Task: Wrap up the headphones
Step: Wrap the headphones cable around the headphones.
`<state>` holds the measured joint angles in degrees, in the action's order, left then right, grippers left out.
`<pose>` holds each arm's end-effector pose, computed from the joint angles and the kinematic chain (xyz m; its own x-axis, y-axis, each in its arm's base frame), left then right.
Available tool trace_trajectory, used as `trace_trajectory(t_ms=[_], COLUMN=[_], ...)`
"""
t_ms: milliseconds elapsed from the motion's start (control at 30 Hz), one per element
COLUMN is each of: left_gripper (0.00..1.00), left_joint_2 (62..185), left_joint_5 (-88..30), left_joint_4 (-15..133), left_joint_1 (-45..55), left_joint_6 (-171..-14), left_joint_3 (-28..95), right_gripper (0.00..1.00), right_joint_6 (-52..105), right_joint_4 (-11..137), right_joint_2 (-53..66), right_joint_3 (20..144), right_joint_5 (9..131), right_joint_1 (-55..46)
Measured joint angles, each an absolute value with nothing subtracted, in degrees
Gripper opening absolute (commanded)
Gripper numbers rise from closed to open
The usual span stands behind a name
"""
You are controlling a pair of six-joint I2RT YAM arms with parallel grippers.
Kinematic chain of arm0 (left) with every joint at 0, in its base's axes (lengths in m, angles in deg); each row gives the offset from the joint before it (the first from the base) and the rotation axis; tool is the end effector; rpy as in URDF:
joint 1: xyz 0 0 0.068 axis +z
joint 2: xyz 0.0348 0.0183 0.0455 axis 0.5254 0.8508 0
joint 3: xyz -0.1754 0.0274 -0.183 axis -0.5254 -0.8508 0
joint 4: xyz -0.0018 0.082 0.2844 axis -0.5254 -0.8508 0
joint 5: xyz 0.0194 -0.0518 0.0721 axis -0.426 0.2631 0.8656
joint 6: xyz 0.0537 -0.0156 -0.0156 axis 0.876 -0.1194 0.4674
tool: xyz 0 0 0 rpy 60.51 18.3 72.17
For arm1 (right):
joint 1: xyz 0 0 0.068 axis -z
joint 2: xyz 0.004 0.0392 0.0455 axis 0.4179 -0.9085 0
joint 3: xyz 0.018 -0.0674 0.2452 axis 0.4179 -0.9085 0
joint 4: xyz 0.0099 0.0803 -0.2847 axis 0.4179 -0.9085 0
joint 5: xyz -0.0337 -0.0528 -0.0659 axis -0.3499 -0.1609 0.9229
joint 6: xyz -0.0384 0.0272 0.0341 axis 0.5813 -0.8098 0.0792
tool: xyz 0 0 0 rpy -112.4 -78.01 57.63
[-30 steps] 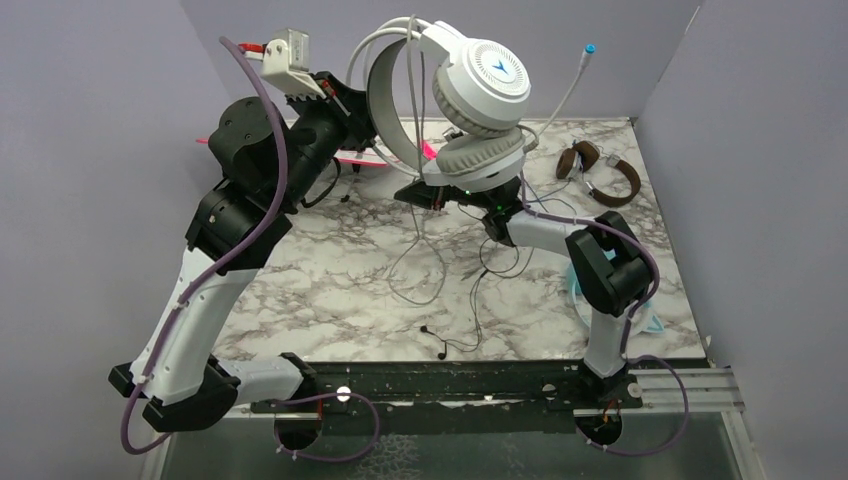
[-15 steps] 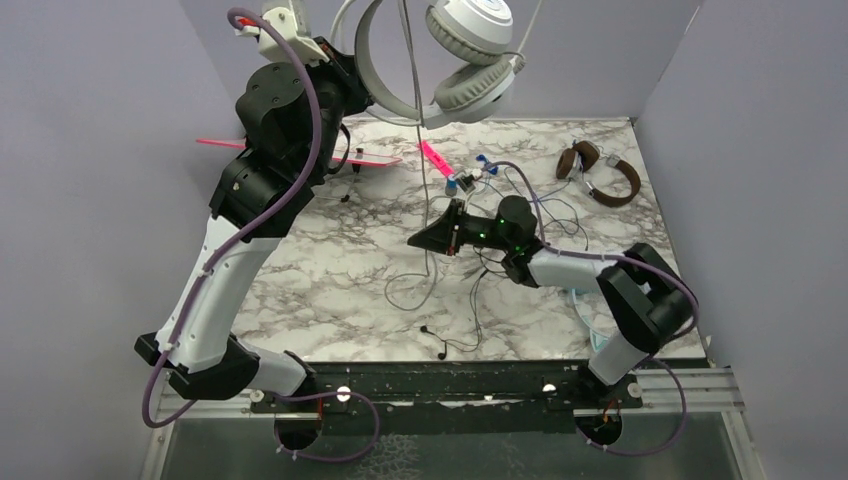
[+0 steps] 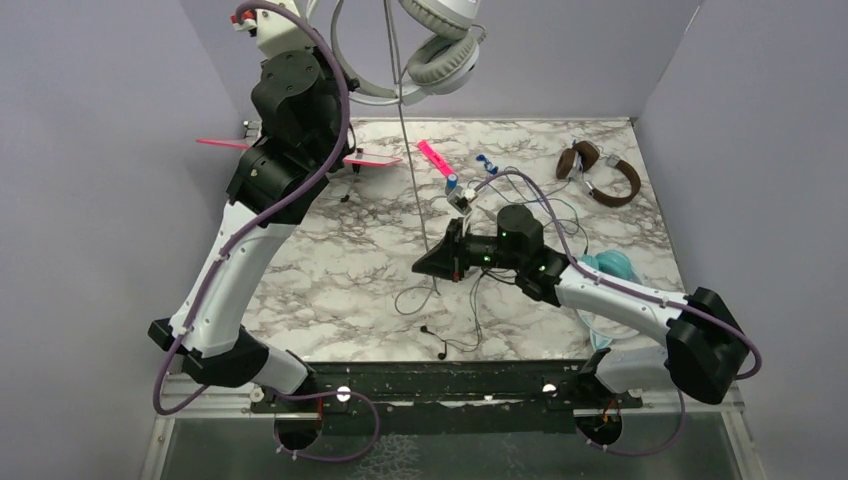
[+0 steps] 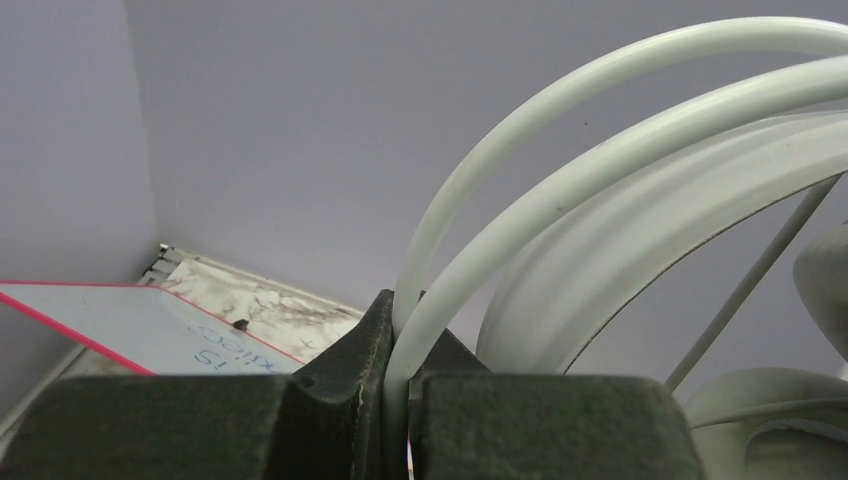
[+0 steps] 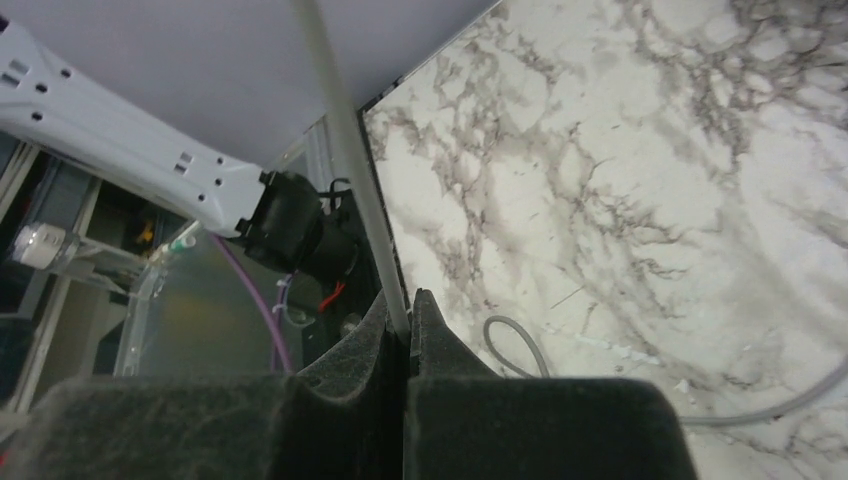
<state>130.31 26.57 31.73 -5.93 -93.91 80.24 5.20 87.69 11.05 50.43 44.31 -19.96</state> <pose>0.2370 -0.1440 0.5942 0.1927 -0.3400 -0.9205 -0.1206 0.9227 -0.3661 0.2250 0.2551 0.2379 -0.5493 0.0077 -0.8356 -0.8129 0.2266 0.5364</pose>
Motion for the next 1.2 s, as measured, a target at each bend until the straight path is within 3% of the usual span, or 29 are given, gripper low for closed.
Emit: trace_trajectory(t_ms=[400,567,733,933,1200], left_gripper=[0.0,0.0,0.0,0.0,0.0], left_joint_2=[138.2,135.1,131.1,126.1,119.4], left_joint_5=[35.0,40.2,43.8,37.7,24.4], left_joint_4=[35.5,50.9,61.7,48.9,32.3], left_joint_1=[-6.3,-6.3,-6.1,-6.2,-7.4], left_joint_6=[-88.5,-73.3,-55.7,-55.5,-61.8], left_joint_3=[82.5,70.0,54.8,47.6,43.2], right_gripper=[0.0,0.0,0.01,0.01,0.01], right_joint_6=[11.5,13.8,18.3,28.8,46.0], right_joint_4=[69.0,54.3,38.6,27.4,23.8], right_joint_2=[13.4,22.2,26.8,25.3,16.7], right_joint_3=[58.1,61.0,72.1,88.0,101.1], right_joint_5=[52.9,59.1,65.6,82.3,100.9], right_joint_1=[-28.8,-29.3,-29.3,-29.3,-29.4])
